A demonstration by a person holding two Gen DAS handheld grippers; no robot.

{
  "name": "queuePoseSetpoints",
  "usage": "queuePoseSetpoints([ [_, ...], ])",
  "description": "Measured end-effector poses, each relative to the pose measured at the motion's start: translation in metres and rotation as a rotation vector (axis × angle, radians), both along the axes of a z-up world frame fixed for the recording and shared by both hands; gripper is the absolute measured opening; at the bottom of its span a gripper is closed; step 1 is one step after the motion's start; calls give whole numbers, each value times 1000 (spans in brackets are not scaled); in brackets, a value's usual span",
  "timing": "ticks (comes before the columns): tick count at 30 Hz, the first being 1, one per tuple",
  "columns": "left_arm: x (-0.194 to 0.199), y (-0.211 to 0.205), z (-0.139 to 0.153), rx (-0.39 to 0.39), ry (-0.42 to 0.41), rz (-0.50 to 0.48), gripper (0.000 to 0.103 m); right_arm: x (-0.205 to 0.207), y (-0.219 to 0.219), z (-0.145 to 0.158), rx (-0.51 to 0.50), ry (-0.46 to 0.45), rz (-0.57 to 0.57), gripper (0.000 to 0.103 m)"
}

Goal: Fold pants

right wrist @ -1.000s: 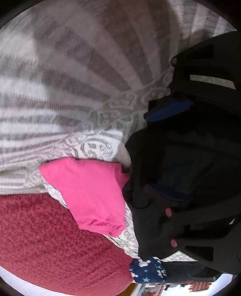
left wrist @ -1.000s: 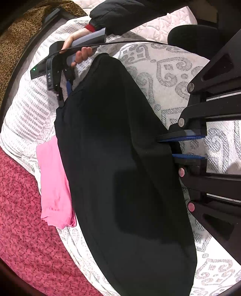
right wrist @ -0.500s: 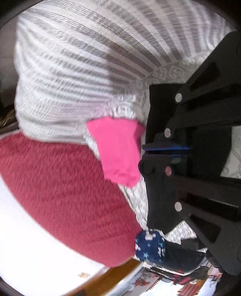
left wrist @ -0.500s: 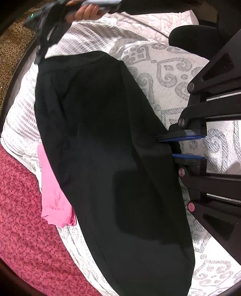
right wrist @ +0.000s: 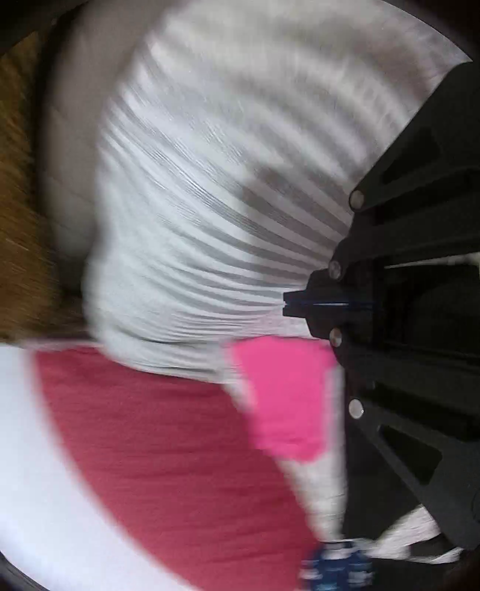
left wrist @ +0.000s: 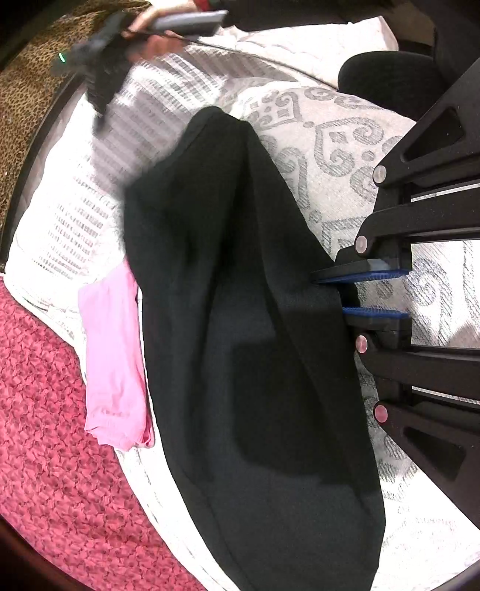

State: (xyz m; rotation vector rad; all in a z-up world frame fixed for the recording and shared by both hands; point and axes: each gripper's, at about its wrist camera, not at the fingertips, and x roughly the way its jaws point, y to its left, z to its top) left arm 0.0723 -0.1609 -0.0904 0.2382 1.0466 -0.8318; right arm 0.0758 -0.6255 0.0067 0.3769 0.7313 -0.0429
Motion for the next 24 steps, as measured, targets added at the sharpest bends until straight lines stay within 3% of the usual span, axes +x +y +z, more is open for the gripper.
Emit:
queuePoseSetpoints([
  [2,0,1,0,-3,1,0,10,16,1,-32,77,89,106,6],
  [4,0,1,-1,-1,5,-1,10,26,2,-67,117,158,145,30],
  [5,0,1,-1,2,5,-3,10,28,0,-77,136,172,135,52],
  [6,2,1,-2,6,5,-5,10,31,-4,-89,178,181,117,58],
  [8,3,0,-2,7,6,-7,10,37,-6,-103,233,186,114,58],
  [11,4,0,-2,6,10,-5,10,45,-3,-105,205,170,107,59],
  [14,4,-1,-3,10,13,-5,10,61,-1,-108,168,178,94,71],
  [16,4,-2,-3,14,13,-6,10,69,4,-116,181,210,110,60],
  [17,4,-2,-2,15,12,-8,10,74,7,-119,138,239,83,20],
  [18,4,-2,-1,16,10,-11,10,74,8,-117,44,261,11,11],
  [21,5,-3,-1,19,15,-14,10,50,-11,-99,147,175,-101,0],
  [23,5,-4,-3,21,18,-10,10,35,-25,-81,1,112,-230,0],
  [24,5,-5,-3,23,18,-10,10,36,-30,-82,76,122,-177,0],
])
